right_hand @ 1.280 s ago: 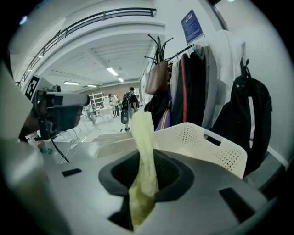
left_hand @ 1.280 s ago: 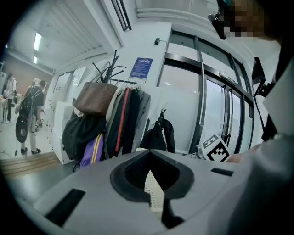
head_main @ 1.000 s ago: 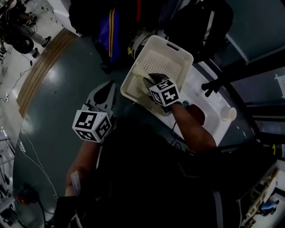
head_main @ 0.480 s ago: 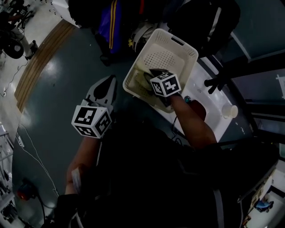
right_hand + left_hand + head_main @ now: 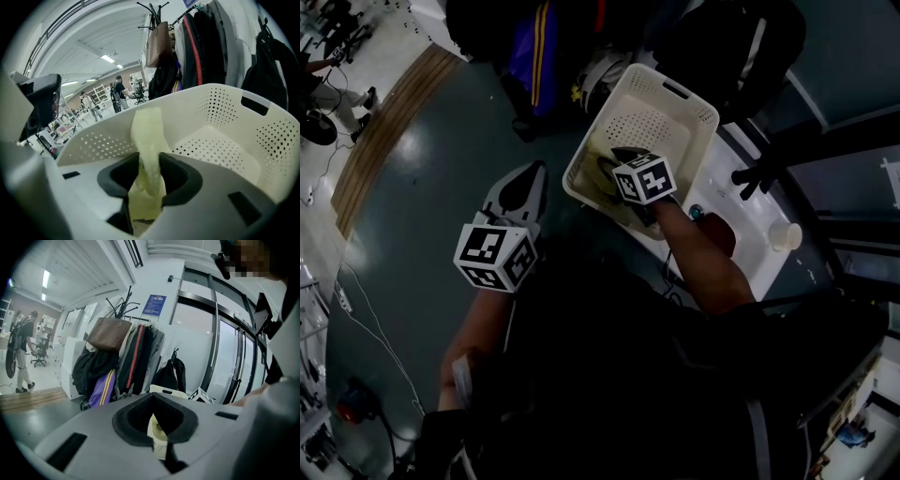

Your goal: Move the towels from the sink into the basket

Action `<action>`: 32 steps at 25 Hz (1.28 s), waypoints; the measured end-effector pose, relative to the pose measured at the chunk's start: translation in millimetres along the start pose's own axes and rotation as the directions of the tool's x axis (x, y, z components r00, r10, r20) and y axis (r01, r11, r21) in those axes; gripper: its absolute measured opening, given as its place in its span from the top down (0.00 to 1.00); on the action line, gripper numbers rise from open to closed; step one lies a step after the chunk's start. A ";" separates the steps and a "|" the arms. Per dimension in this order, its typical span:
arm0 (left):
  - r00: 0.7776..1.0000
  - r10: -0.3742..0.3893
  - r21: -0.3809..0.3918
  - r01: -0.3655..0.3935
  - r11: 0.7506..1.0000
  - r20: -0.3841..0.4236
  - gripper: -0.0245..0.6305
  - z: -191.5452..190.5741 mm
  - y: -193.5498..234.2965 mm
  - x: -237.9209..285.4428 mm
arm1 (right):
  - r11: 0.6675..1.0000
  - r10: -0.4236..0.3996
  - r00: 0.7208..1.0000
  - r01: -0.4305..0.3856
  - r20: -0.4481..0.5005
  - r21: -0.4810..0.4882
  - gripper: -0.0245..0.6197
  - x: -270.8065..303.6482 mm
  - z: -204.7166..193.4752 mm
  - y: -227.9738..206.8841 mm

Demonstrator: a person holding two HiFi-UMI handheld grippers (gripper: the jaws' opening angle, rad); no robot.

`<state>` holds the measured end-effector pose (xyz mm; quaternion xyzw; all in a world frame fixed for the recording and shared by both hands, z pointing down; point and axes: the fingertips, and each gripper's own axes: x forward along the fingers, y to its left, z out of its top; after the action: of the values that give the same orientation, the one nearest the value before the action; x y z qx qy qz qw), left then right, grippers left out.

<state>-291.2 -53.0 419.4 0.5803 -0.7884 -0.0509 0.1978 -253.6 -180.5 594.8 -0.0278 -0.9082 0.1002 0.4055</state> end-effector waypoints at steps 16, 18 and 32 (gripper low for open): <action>1.000 -0.006 0.006 0.006 1.000 0.003 0.96 2.4 6.8 -19.6 | 0.998 -0.064 0.987 0.062 0.145 0.019 0.86 -33.9 37.2 1.8; 0.999 -0.037 0.010 0.037 0.999 0.007 0.96 5.8 -2.0 -15.4 | 0.998 -0.059 0.982 0.056 0.180 0.019 0.87 -51.5 46.3 8.3; 0.936 -0.350 0.070 0.352 0.934 -0.032 0.96 9.5 -121.4 42.7 | 0.963 -0.258 0.867 0.193 0.427 0.190 0.88 -229.2 36.8 -24.0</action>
<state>-196.7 -133.3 383.8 0.7190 -0.6717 -0.0504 0.1711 -126.7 -240.0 408.3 0.1310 -0.9646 0.1196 0.1953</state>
